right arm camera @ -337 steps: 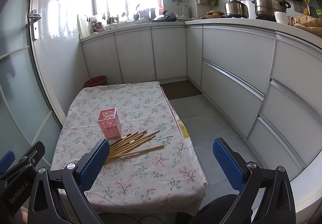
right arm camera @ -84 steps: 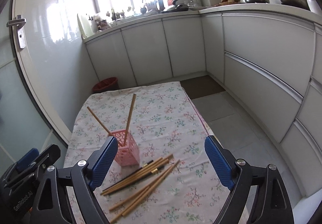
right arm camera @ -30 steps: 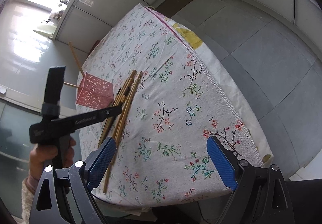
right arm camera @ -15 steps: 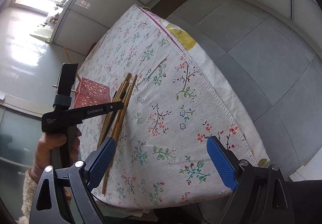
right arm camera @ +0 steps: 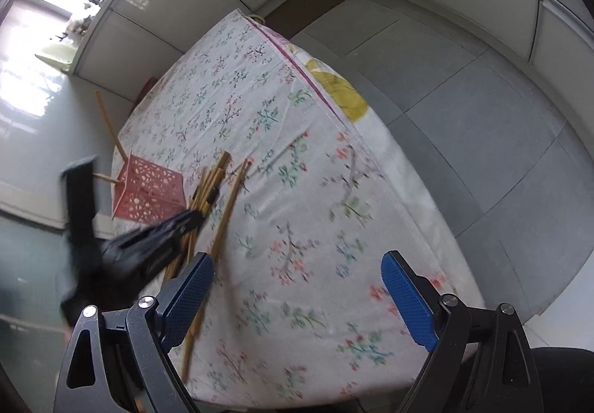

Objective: Organize utensils
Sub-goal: 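Carry the chopstick upright over the pink cup and release it with the left tool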

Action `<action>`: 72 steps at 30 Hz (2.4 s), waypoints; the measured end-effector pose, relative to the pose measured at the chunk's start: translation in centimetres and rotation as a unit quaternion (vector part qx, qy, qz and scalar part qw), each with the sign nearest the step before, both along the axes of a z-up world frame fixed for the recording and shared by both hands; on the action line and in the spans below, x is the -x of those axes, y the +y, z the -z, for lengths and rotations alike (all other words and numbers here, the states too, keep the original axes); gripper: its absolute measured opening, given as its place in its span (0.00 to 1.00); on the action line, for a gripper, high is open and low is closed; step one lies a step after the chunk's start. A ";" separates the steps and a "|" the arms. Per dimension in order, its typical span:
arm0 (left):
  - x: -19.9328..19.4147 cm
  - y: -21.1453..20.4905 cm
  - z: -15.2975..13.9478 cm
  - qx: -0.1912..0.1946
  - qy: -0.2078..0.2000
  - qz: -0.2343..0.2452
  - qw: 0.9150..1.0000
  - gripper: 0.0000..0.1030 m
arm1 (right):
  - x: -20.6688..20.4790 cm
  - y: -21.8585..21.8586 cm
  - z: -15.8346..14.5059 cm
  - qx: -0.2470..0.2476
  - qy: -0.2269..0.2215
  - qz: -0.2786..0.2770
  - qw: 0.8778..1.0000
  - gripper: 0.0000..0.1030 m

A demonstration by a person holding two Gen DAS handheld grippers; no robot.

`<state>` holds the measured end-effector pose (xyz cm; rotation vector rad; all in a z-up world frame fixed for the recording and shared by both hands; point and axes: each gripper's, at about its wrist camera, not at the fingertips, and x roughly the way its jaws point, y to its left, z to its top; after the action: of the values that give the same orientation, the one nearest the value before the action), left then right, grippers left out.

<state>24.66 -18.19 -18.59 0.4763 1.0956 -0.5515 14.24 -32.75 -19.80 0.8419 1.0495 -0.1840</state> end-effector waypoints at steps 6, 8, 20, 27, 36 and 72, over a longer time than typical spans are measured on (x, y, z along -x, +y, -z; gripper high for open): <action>3.9 6.8 -6.4 0.052 -0.093 -0.012 0.994 0.07 | -8.3 3.7 0.9 -0.001 0.080 -0.005 0.997 0.86; 5.2 9.8 -8.6 0.077 -0.115 -0.029 0.990 0.07 | -10.2 5.4 1.6 0.016 0.111 0.000 0.994 0.78; 9.4 16.9 -14.2 0.158 -0.186 -0.087 0.966 0.07 | -14.3 9.0 4.4 0.077 0.186 0.061 0.978 0.08; 9.4 17.4 -14.3 0.179 -0.188 -0.099 0.961 0.07 | -11.0 5.1 5.7 -0.036 0.095 0.077 0.992 0.06; 10.6 17.8 -15.3 0.212 -0.185 -0.110 0.953 0.07 | -5.1 3.2 -0.5 -0.001 -0.048 0.029 0.998 0.06; 0.1 14.5 -21.0 0.261 -0.246 -0.191 0.914 0.07 | -8.8 9.8 -23.2 0.174 -0.306 -0.072 0.933 0.06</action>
<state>24.56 -3.70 2.38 -0.0774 0.4992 -0.3274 23.07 -22.94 3.37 0.4451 0.4633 0.0228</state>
